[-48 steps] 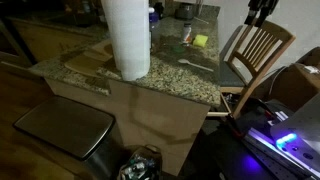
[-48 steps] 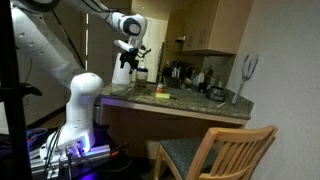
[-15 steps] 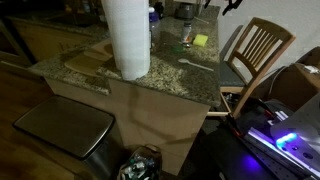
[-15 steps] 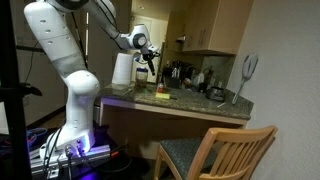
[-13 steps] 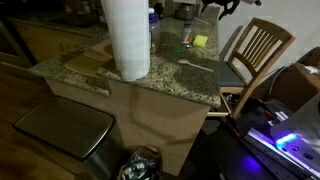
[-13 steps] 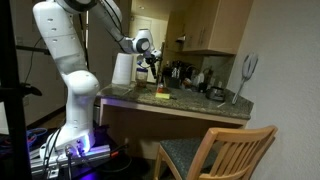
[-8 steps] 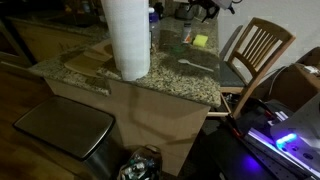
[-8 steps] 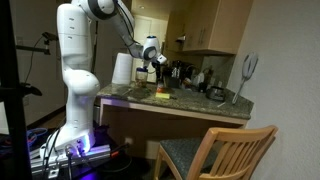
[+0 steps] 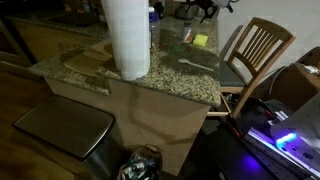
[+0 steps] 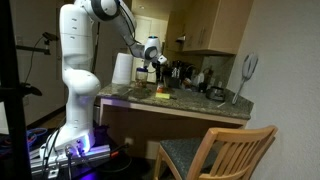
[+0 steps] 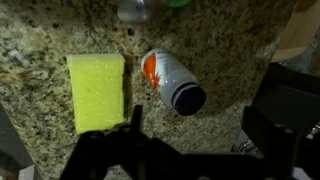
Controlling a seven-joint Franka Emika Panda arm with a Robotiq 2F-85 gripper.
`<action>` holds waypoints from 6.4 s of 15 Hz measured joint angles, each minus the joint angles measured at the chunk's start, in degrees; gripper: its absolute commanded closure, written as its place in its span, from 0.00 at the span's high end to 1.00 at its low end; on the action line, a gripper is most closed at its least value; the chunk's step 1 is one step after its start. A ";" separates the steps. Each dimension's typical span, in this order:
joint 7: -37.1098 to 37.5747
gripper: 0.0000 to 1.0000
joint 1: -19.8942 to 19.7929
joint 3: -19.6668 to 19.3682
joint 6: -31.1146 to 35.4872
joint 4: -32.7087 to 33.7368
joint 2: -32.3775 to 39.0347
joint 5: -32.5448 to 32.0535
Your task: Move the bottle to the left
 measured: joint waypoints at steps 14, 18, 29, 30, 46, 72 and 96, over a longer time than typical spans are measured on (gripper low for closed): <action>9.57 1.00 2.42 -2.32 -12.11 11.94 9.82 -5.11; 8.40 1.00 2.69 -2.85 -13.98 12.00 12.29 -2.73; 11.18 0.73 5.04 -5.25 -13.15 12.06 14.22 -4.45; 11.51 0.71 5.36 -5.51 -12.69 12.06 14.71 -4.77; 12.65 0.31 7.43 -8.14 -12.18 12.17 9.35 -14.53; -25.34 0.31 14.06 10.10 -43.77 -7.47 -22.34 10.50; -14.37 1.00 15.71 17.67 -11.81 -11.00 -5.06 -4.84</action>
